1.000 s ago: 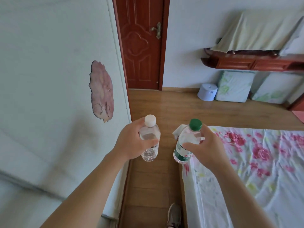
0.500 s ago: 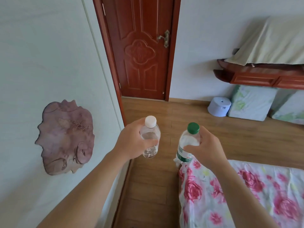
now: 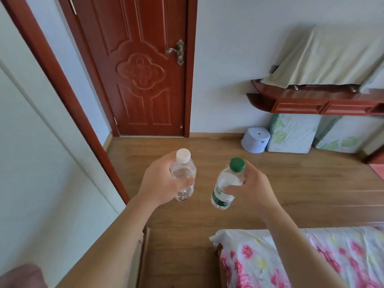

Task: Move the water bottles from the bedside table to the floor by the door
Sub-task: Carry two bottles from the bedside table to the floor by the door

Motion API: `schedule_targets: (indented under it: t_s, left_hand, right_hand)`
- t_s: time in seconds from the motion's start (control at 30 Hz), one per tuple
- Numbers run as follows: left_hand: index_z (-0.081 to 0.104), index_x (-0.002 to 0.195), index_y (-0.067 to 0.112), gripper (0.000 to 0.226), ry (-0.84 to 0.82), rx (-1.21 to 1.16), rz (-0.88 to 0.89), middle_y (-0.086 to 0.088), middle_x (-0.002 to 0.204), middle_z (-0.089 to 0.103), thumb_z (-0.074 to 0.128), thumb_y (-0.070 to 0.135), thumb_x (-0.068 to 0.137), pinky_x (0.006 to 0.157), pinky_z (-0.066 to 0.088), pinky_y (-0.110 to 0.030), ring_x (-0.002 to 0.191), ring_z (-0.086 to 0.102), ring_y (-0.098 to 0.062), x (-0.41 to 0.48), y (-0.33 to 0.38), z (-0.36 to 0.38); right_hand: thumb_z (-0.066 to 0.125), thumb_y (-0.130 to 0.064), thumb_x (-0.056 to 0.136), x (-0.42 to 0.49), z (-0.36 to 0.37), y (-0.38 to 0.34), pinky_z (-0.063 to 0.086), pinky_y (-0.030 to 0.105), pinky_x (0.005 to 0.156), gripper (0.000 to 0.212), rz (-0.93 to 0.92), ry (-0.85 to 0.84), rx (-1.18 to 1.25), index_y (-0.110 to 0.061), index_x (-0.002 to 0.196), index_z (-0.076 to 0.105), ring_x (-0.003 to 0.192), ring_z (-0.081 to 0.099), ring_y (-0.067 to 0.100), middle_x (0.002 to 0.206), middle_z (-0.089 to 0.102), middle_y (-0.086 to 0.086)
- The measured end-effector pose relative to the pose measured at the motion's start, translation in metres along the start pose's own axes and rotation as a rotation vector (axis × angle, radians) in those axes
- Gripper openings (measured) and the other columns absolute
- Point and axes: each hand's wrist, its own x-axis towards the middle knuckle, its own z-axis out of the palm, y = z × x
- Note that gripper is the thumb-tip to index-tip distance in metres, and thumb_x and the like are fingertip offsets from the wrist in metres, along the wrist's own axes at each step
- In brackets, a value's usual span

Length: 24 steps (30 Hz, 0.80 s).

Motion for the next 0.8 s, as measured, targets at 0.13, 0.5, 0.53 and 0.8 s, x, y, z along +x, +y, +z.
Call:
schedule_targets:
  t_s: [0.13,0.5,0.53,0.8]
  left_hand:
    - [0.057,0.107,0.047,0.045,-0.049,-0.036,0.011,0.024,0.094,0.065,0.083,0.047,0.069,0.077,0.055,-0.033,0.088,0.061,0.001,0.07,-0.001,0.004]
    - [0.056,0.097,0.058,0.044,-0.055,-0.016,-0.032,0.029,0.095,0.064,0.085,0.042,0.068,0.076,0.052,-0.03,0.088,0.061,0.003,0.244,-0.009,0.041]
    - [0.054,0.098,0.058,0.046,-0.046,-0.01,-0.041,0.028,0.095,0.065,0.086,0.043,0.068,0.076,0.051,-0.027,0.089,0.06,0.004,0.259,-0.008,0.042]
    - [0.06,0.107,0.044,0.046,-0.008,-0.027,-0.054,0.021,0.097,0.068,0.085,0.044,0.069,0.08,0.055,-0.034,0.09,0.064,-0.002,0.367,-0.015,0.049]
  right_hand:
    - [0.079,-0.014,0.066,0.054,-0.007,-0.004,0.05,0.023,0.064,0.042,0.035,0.042,0.018,-0.033,0.099,0.06,0.082,0.063,0.006,0.087,0.068,-0.012]
    - [0.075,-0.011,0.066,0.243,-0.039,0.019,0.05,0.025,0.064,0.043,0.048,0.032,0.159,-0.037,0.098,0.061,0.084,0.065,0.01,0.089,0.069,-0.011]
    - [0.075,-0.011,0.066,0.261,-0.043,0.019,0.05,0.025,0.064,0.043,0.043,0.023,0.168,-0.037,0.096,0.061,0.084,0.065,0.01,0.088,0.068,-0.012]
    - [0.078,-0.009,0.068,0.375,-0.058,0.012,0.046,0.021,0.064,0.047,-0.001,-0.007,0.15,-0.033,0.104,0.059,0.086,0.062,0.005,0.091,0.066,-0.013]
